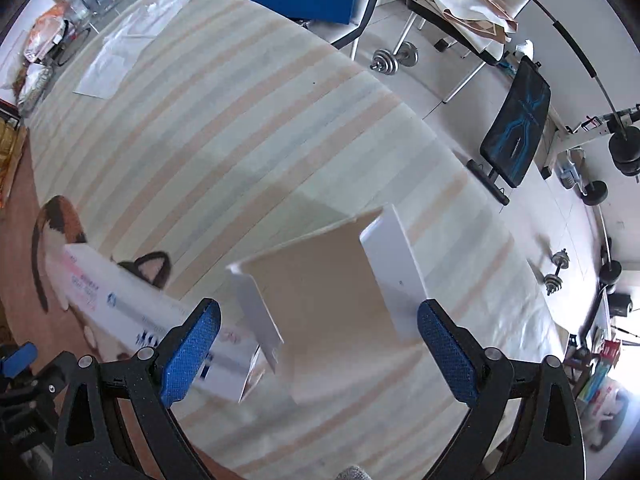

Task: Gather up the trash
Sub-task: 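Grasp the Doctor toothpaste box with the left tool while the right tool grasps the green medicine box, then carry the toothpaste box and medicine box to the bin and release both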

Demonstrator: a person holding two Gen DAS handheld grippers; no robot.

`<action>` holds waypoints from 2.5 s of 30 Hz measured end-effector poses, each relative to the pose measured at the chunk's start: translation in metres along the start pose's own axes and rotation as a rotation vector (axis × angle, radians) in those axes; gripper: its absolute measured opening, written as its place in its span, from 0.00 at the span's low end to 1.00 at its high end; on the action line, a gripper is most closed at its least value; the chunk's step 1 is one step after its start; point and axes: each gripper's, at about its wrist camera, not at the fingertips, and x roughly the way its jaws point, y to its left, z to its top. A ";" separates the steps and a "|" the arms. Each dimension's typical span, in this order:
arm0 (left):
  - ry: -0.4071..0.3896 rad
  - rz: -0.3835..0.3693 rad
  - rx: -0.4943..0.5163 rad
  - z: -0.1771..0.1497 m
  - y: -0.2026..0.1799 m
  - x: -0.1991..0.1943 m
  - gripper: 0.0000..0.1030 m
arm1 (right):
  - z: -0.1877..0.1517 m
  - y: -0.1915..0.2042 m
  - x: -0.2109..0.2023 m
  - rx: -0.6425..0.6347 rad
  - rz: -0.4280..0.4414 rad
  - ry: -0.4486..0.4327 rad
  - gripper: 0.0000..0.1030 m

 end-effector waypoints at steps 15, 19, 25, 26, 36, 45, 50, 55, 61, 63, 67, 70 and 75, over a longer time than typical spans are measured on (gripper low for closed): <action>-0.019 0.081 0.249 0.014 -0.033 0.028 0.60 | -0.012 -0.038 -0.002 0.141 0.162 0.017 0.85; -0.069 0.231 0.539 0.002 -0.040 0.025 0.59 | -0.022 -0.039 -0.023 0.112 0.205 0.006 0.94; -0.013 0.183 0.487 0.000 -0.028 0.031 0.60 | -0.019 -0.035 -0.031 -0.022 0.068 -0.044 0.98; 0.010 0.152 0.434 -0.003 -0.023 0.035 0.60 | -0.017 -0.035 -0.027 -0.046 0.052 -0.039 0.98; -0.066 0.143 0.357 -0.053 -0.020 0.044 0.46 | 0.013 -0.031 0.023 -0.125 0.042 0.030 1.00; -0.109 0.219 0.429 -0.114 0.055 0.028 0.46 | -0.020 -0.022 0.019 0.078 0.221 0.078 0.90; -0.077 0.239 0.429 -0.168 0.109 0.025 0.46 | -0.087 0.015 0.008 0.115 0.244 0.082 0.91; -0.043 0.249 0.464 -0.211 0.132 0.034 0.46 | -0.137 0.042 0.004 0.137 0.337 0.137 0.91; -0.049 0.275 0.461 -0.215 0.129 0.048 0.46 | -0.133 0.066 0.013 0.052 0.204 0.092 0.93; -0.058 0.282 0.464 -0.216 0.132 0.046 0.46 | -0.127 0.073 0.014 0.010 0.152 0.074 0.93; -0.081 0.253 0.450 -0.215 0.127 0.045 0.45 | -0.124 0.080 0.016 0.001 0.113 0.049 0.89; -0.112 0.242 0.459 -0.209 0.126 0.032 0.45 | -0.128 0.080 0.008 0.023 0.115 0.031 0.86; -0.175 0.215 0.467 -0.210 0.130 0.008 0.45 | -0.148 0.088 -0.017 0.079 0.159 -0.003 0.86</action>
